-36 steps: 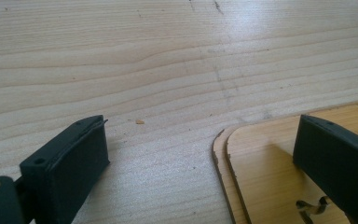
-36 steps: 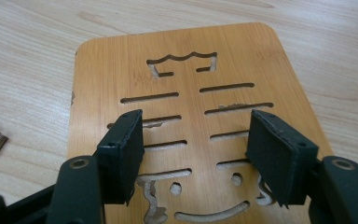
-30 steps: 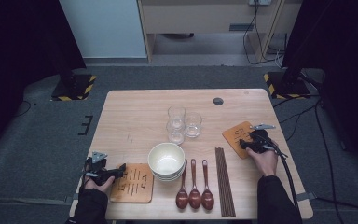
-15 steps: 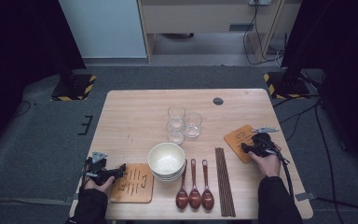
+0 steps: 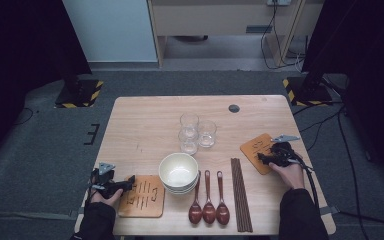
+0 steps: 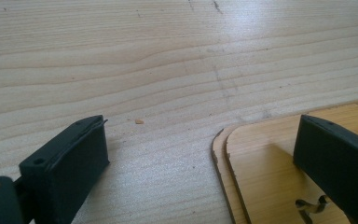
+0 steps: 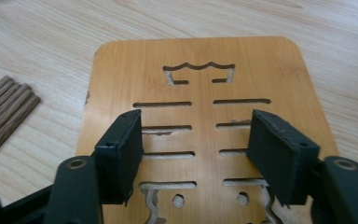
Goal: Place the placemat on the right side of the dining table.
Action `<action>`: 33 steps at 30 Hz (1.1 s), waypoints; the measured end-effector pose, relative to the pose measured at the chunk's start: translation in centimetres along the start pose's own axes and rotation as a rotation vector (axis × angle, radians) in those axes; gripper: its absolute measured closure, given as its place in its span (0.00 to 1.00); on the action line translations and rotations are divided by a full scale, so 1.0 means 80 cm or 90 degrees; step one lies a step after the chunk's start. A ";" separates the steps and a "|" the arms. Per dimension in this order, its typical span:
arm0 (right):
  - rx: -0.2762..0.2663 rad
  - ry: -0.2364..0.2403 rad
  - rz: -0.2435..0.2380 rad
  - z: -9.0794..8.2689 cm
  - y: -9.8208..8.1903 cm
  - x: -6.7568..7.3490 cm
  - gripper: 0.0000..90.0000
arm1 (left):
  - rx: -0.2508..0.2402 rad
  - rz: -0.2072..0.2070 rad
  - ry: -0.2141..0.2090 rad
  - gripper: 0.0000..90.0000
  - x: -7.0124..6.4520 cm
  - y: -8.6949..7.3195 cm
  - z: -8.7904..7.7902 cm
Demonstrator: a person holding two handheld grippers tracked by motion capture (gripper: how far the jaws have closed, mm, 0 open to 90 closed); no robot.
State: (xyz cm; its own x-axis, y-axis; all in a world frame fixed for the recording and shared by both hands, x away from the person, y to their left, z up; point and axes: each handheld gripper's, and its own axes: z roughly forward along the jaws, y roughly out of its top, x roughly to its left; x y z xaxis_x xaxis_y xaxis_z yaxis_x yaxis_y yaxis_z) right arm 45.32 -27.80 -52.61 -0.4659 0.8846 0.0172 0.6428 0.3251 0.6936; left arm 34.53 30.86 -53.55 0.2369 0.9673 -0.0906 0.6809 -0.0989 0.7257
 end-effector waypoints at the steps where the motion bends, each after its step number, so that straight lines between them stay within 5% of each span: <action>1: -0.002 0.004 -0.004 0.000 0.000 -0.001 0.38 | 0.000 0.000 0.000 0.02 0.000 0.000 0.000; 10: 0.008 0.009 -0.016 0.000 0.000 -0.004 0.38 | 0.000 0.000 0.000 0.02 0.000 0.000 0.000; 14: 0.006 -0.018 0.010 0.002 0.001 0.000 0.38 | 0.000 0.000 0.000 0.02 0.000 0.000 0.000; 18: -0.015 -0.093 0.080 0.008 0.002 0.015 0.38 | 0.000 0.000 0.000 0.02 0.000 0.000 0.000; 23: -0.019 -0.137 0.121 0.012 0.006 0.027 0.38 | 0.000 0.000 0.000 0.02 0.000 0.000 0.000; 33: 0.001 -0.187 0.177 0.010 0.008 0.042 0.38 | 0.000 0.000 0.000 0.02 0.000 0.000 0.000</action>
State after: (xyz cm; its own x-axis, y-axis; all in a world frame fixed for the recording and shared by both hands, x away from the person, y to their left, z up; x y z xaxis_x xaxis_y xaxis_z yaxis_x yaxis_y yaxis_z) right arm 44.67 -24.35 -52.68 -0.0813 0.9967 -0.0031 0.7211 0.0609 0.6902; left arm 34.53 30.86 -53.55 0.2369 0.9673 -0.0906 0.6808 -0.0987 0.7258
